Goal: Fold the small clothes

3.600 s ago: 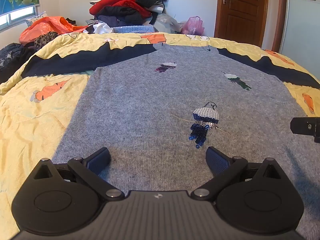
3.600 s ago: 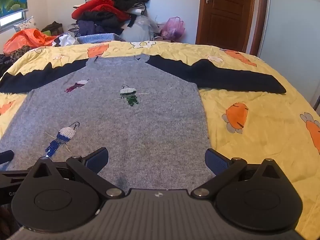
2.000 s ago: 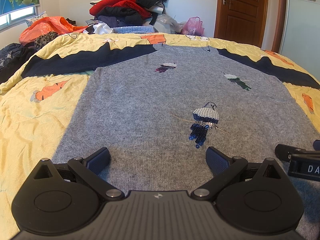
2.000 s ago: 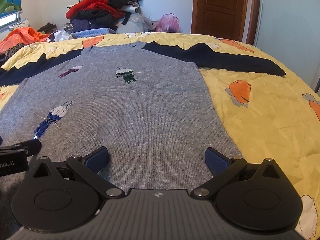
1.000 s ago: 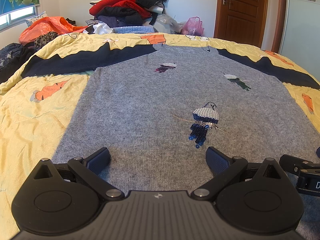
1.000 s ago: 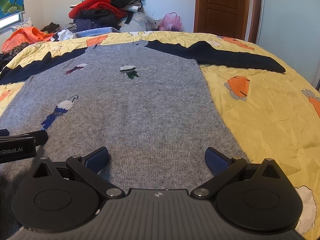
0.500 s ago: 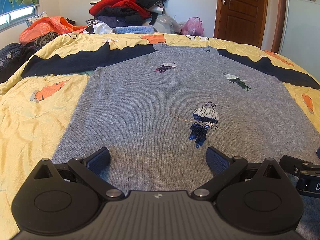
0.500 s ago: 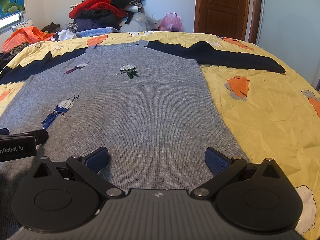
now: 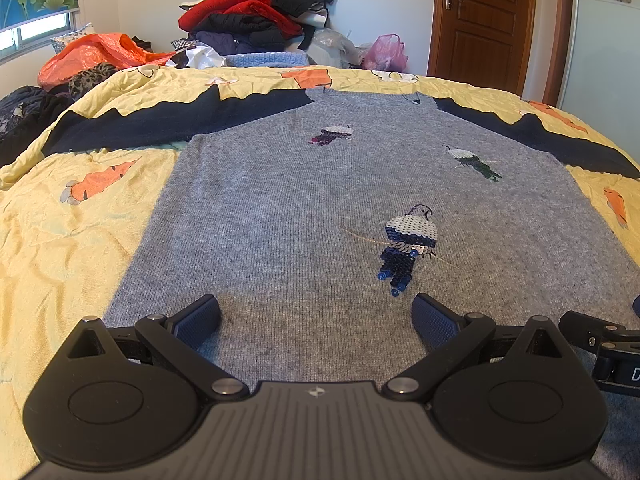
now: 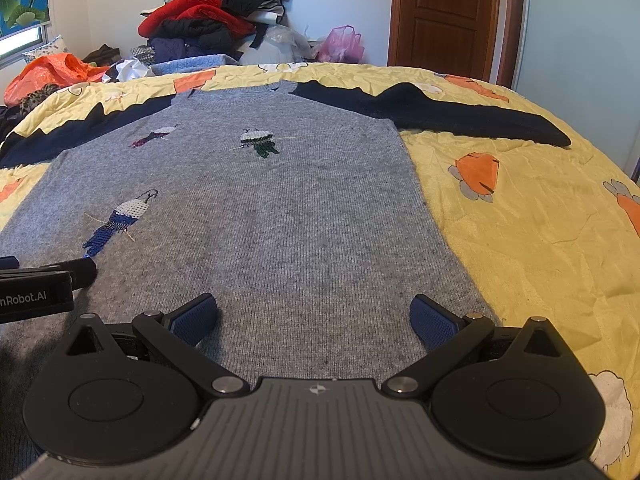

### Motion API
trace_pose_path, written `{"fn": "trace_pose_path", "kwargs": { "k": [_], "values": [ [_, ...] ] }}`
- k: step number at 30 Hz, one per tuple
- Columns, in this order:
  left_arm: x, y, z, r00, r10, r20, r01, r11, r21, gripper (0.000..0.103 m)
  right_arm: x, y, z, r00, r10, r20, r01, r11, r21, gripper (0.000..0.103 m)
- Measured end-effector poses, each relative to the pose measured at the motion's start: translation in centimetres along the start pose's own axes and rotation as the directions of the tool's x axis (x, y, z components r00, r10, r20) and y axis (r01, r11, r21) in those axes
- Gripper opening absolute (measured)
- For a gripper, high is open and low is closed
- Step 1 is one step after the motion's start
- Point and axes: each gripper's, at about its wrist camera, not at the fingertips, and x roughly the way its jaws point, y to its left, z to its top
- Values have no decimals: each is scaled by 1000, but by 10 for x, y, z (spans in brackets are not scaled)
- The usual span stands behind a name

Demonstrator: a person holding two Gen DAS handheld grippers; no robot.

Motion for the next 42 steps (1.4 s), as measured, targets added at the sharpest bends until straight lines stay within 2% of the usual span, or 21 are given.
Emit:
{"fn": "trace_pose_path", "kwargs": {
  "k": [10, 15, 18, 21, 24, 27, 29, 31, 34, 36, 40, 42],
  "values": [
    [0, 0, 0, 1000, 0, 0, 0, 1000, 1, 103, -1, 0, 1, 1000, 3, -9, -3, 1000, -8, 103],
    [0, 0, 0, 1000, 0, 0, 0, 1000, 1, 103, 0, -5, 22, 996, 53, -75, -57, 997, -49, 103],
    [0, 0, 0, 1000, 0, 0, 0, 1000, 1, 103, -5, -19, 47, 998, 58, 8, -57, 994, -88, 103],
    [0, 0, 0, 1000, 0, 0, 0, 1000, 1, 103, 0, -49, 79, 990, 48, 134, -31, 992, -125, 103],
    [0, 1, 0, 1000, -1, 1, 1, 1000, -1, 103, 21, -94, 113, 983, 28, 182, -9, 994, -107, 103],
    [-3, 0, 0, 1000, -2, 4, 2, 1000, -5, 103, 43, -152, 146, 981, -6, 194, 2, 1000, 22, 103],
    [-3, -2, -1, 1000, 1, 5, -1, 1000, -3, 103, 56, -197, 162, 982, -29, 187, 0, 988, 152, 103],
    [-2, -1, -1, 1000, 4, 6, -4, 1000, -3, 103, 71, -243, 172, 984, -44, 175, -8, 959, 283, 103],
    [-1, 0, -1, 1000, 2, 8, -2, 1000, -6, 103, 100, -305, 173, 990, -63, 123, -4, 878, 479, 103],
    [-1, 1, -1, 1000, 1, 9, -1, 1000, -9, 103, 115, -341, 166, 991, -43, 129, -42, 803, 595, 103],
    [-1, 2, -1, 1000, -3, 12, 3, 1000, -15, 103, 142, -387, 144, 981, 6, 192, -155, 615, 773, 103],
    [-1, 2, -1, 1000, -3, 12, 3, 1000, -15, 103, 153, -396, 138, 976, 11, 218, -185, 571, 800, 101]
  ]
}}
